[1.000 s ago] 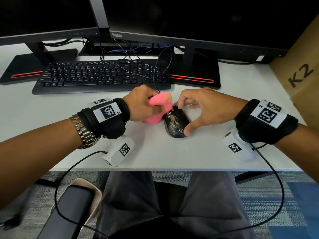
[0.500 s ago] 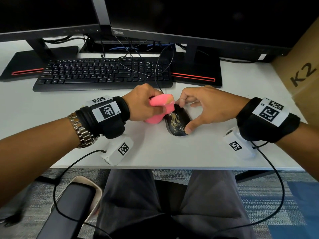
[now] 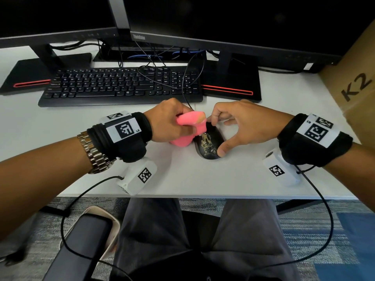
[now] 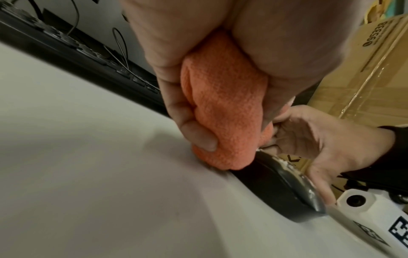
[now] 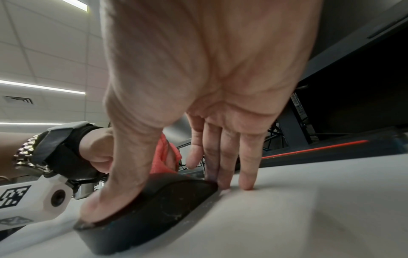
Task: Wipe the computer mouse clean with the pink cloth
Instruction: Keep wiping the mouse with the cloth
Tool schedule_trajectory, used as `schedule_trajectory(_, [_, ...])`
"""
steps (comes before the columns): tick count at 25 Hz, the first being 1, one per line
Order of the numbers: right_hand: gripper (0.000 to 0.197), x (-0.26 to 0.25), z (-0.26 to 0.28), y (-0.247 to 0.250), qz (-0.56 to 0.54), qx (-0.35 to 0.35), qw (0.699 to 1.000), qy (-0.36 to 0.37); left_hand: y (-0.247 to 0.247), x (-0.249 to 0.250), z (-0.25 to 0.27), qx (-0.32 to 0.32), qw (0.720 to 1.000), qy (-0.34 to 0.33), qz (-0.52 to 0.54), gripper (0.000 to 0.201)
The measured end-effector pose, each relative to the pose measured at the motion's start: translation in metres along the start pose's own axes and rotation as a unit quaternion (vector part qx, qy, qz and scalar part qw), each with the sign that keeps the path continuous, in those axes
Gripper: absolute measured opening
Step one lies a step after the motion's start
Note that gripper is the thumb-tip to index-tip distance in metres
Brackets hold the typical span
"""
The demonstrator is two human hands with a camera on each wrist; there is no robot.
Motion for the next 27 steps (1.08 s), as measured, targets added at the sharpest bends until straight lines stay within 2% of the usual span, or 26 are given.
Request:
schedule_trajectory(4, [0.062,0.001,0.0,-0.001,-0.003,0.002,1.0,0.003,0.006,-0.01,-0.005,0.039,0.999,0.034,-0.009,0.009])
schedule_trajectory(6, [0.062,0.002,0.0,-0.001,-0.006,0.001,1.0,0.002,0.006,-0.011,-0.006,0.032,0.998,0.046,-0.02,0.008])
schedule_trajectory(10, [0.064,0.0,0.0,0.0,-0.003,-0.001,1.0,-0.001,0.003,-0.003,-0.007,0.011,0.998,0.025,-0.049,0.019])
schedule_trajectory(17, [0.064,0.0,0.001,0.0,-0.003,0.0,1.0,-0.005,0.001,0.008,-0.002,0.011,0.996,-0.041,-0.082,0.008])
schedule_trajectory(19, [0.064,0.0,0.001,-0.001,-0.003,0.001,1.0,-0.007,0.004,0.007,-0.002,0.016,0.996,-0.033,-0.078,0.003])
schedule_trajectory(22, [0.062,0.0,0.001,-0.001,-0.008,-0.002,1.0,-0.004,0.004,0.002,-0.004,0.025,0.994,-0.011,-0.107,0.014])
schedule_trajectory(25, [0.063,-0.001,0.001,-0.001,-0.005,-0.001,1.0,-0.005,0.001,0.008,-0.003,0.015,0.989,-0.024,-0.146,0.018])
schedule_trajectory(27, [0.063,-0.001,0.001,-0.001,-0.004,-0.001,1.0,-0.004,0.002,0.015,-0.001,0.019,0.988,-0.043,-0.148,0.029])
Point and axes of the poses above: each hand's wrist, its own z-axis away from the middle knuckle, its own y-axis out of the back of the hand, x = y × z, the point moved 7 cm from there along -z, towards the middle knuckle, and after that the axes turned 12 degrees about -z, right-handed, at the moved point
